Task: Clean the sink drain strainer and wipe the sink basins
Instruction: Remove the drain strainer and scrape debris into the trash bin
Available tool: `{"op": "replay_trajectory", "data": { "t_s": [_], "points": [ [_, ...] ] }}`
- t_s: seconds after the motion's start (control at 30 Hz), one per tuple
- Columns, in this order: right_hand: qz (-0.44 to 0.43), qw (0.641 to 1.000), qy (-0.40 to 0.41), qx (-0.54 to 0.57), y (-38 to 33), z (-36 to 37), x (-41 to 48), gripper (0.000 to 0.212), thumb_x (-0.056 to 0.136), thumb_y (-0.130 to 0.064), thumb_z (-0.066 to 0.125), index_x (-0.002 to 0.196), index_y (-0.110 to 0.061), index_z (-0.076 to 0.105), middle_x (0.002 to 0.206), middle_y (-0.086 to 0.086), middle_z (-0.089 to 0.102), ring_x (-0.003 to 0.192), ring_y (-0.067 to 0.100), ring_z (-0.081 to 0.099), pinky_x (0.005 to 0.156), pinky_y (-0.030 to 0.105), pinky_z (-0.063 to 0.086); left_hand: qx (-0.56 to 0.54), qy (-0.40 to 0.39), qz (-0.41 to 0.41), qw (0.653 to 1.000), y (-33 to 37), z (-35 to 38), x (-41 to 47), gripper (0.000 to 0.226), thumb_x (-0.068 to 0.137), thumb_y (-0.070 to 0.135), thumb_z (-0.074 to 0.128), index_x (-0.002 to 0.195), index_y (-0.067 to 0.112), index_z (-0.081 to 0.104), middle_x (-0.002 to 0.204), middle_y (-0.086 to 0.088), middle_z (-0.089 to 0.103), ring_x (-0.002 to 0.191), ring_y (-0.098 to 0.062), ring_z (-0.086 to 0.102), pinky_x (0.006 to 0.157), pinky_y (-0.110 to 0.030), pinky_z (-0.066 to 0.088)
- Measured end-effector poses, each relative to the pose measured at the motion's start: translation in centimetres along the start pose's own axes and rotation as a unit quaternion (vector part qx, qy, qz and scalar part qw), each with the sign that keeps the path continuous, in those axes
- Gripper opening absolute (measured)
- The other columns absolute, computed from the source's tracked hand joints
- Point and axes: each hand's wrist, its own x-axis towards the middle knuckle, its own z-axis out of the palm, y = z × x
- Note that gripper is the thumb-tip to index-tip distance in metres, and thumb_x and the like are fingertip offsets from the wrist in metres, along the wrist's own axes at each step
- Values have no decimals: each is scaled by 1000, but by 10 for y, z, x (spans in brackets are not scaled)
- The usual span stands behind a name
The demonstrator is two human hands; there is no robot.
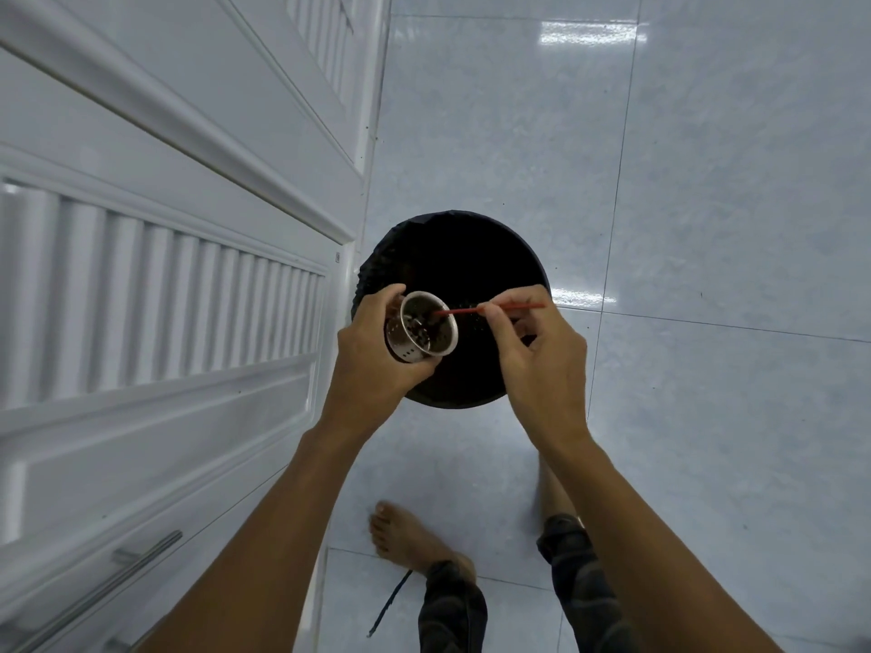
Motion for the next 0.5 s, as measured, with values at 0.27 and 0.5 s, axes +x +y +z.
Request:
{"op": "replay_trajectory", "data": {
  "t_s": [0.27,0.5],
  "points": [
    [2,992,-56,-116,-5,13,-9,12,100,-28,64,107,-20,68,90,-9,69,77,7,62,70,31,59,62,26,17,998,4,-9,-6,69,73,25,92,133,13,58,129,-2,60,121,-21,60,106,-48,49],
    [-23,987,-77,-142,4,23,-27,15,99,-32,64,110,-23,69,95,-5,70,84,8,63,73,28,60,136,27,-5,990,-5,-12,-10,74,73,31,91,136,12,57,130,-6,58,120,-23,57,105,-31,34]
  ]
}}
